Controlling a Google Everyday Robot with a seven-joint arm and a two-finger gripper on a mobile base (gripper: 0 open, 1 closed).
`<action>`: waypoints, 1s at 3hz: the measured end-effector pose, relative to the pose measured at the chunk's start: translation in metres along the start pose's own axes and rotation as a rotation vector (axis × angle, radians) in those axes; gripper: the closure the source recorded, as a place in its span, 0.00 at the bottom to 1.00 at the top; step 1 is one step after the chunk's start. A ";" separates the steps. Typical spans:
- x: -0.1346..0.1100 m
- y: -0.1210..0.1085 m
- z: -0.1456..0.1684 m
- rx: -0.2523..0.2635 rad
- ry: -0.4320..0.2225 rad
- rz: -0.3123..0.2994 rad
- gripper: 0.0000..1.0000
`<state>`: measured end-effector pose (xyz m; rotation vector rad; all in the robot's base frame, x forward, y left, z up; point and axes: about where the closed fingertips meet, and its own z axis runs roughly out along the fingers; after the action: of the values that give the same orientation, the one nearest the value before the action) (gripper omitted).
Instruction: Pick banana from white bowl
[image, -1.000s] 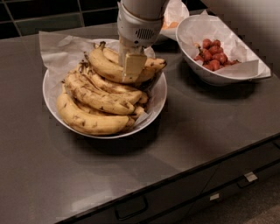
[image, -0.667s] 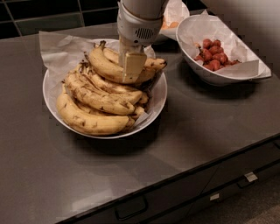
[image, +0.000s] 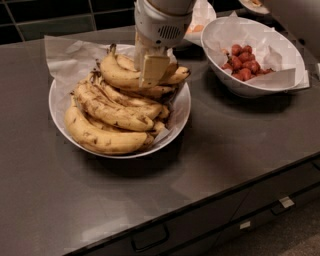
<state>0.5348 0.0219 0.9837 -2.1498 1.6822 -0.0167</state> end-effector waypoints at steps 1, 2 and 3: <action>-0.009 0.006 -0.035 0.097 -0.032 -0.034 1.00; -0.013 0.014 -0.066 0.183 -0.051 -0.053 1.00; -0.019 0.020 -0.089 0.247 -0.068 -0.073 1.00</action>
Offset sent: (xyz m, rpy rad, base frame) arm -0.0500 -0.0214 0.0849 0.1276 -0.2668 0.0210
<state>0.4880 0.0083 1.0632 -2.0028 1.4787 -0.1618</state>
